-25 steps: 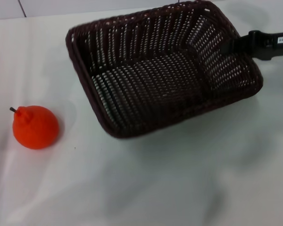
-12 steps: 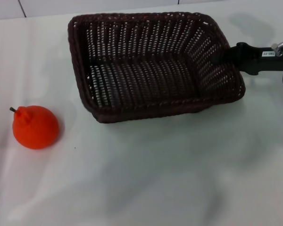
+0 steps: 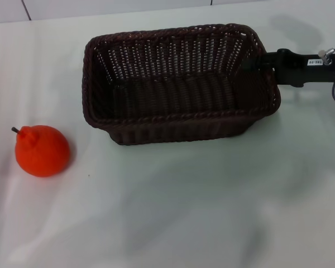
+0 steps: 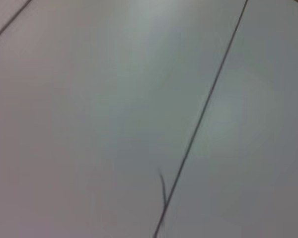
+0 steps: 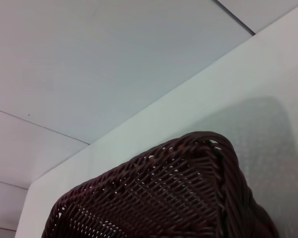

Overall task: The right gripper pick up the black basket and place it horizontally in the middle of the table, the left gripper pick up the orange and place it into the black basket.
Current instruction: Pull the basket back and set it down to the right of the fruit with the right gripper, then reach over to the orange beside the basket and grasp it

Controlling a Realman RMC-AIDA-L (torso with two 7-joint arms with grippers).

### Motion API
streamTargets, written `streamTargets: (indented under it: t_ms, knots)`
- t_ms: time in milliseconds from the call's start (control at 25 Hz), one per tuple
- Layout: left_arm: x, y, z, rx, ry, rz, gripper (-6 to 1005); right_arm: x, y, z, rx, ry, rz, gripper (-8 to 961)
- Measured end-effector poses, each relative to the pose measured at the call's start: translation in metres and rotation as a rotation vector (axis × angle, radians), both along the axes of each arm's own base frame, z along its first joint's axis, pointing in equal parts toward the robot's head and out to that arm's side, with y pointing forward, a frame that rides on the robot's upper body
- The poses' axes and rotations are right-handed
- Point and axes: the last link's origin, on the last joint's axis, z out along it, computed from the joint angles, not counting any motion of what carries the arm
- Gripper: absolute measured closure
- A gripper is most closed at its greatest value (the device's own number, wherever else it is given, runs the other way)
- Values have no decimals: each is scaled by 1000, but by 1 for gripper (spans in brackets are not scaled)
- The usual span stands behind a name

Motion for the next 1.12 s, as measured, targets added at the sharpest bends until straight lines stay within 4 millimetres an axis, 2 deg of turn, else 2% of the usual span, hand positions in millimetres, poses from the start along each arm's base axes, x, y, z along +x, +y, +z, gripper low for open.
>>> streamTargets:
  t_ms: [320,440,760,880,1120]
  knots:
    - [-7,-10,-13,-187,135,-29,234,6,8,28,89,7,5,176]
    - [-12,-15,-19,-292,198,-47,234,7,13,39,151,13,15,129]
    - [-27,-21,-44,-511,292,-2,235,-4,26,45,201,25,35,138]
    - [-34,-21,-53,-559,315,48,235,-11,29,43,194,37,54,138]
    - [-39,-21,-59,-590,333,84,235,-20,30,40,191,71,75,138]
